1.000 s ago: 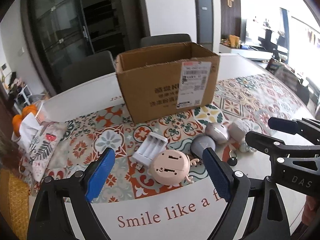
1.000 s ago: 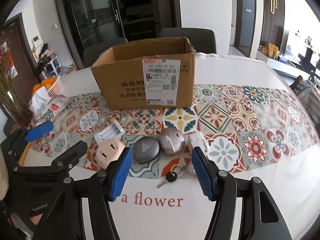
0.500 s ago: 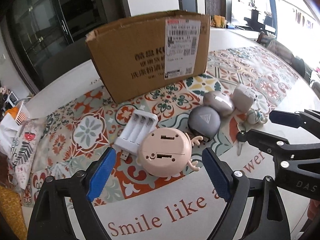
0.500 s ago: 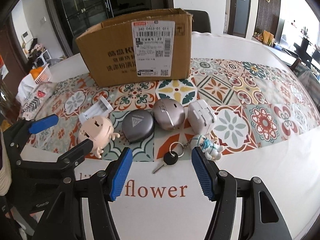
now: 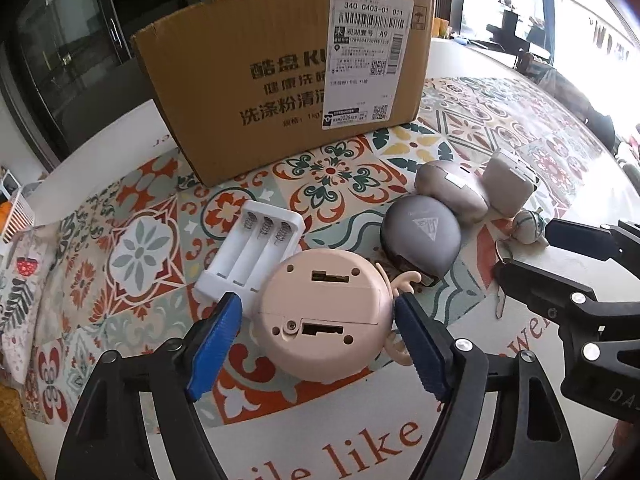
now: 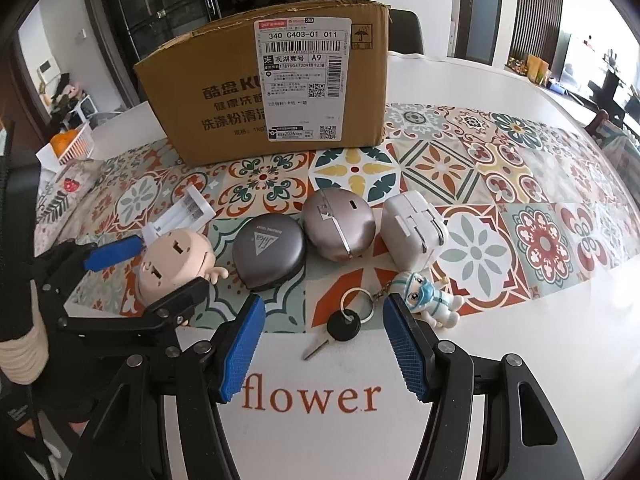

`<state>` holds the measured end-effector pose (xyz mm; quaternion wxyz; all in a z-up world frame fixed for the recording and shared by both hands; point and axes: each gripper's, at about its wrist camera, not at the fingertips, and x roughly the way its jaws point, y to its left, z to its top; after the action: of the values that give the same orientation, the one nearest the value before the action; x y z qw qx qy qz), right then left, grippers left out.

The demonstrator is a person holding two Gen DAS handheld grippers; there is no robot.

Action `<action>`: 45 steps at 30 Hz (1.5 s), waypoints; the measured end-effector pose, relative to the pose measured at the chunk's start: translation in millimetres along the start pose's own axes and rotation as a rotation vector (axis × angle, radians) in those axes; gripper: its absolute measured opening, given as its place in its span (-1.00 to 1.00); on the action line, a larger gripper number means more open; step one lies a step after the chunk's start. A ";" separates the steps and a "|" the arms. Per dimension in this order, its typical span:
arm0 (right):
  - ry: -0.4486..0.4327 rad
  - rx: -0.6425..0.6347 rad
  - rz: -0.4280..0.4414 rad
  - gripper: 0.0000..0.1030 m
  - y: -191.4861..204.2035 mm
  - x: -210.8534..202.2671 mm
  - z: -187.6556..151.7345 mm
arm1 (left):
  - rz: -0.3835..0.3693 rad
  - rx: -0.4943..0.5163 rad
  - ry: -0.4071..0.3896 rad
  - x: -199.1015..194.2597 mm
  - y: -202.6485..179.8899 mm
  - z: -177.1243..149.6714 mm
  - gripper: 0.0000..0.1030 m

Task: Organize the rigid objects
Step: 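Grasp the pink round device with the left tool, then grasp the grey round case with the right tool while the left tool holds the pink device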

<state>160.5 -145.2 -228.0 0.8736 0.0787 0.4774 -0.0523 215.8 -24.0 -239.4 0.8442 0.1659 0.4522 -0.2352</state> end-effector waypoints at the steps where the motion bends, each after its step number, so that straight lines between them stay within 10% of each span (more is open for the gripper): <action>1: 0.002 -0.002 0.004 0.20 0.3 0.8 0.4 | -0.008 -0.006 0.002 1.5 0.2 0.2 0.52; 16: 0.014 -0.015 0.000 0.20 -2.2 7.8 -1.4 | -0.052 -0.027 0.031 20.0 -8.1 -3.3 0.34; 25: 0.019 -0.022 -0.020 0.20 -2.6 8.7 -4.2 | 0.033 0.028 -0.021 20.7 -13.2 1.0 0.78; 33: 0.018 -0.011 -0.010 0.20 -5.5 8.3 -4.9 | 0.007 0.060 -0.043 20.0 -16.7 4.0 0.39; 45: -0.022 -0.052 0.021 0.20 3.0 0.4 -4.9 | -0.014 0.005 -0.052 1.4 -7.1 -5.6 0.38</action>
<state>157.2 -141.3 -230.7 0.8809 0.0606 0.4683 -0.0315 208.8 -27.6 -244.1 0.8536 0.1585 0.4306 -0.2467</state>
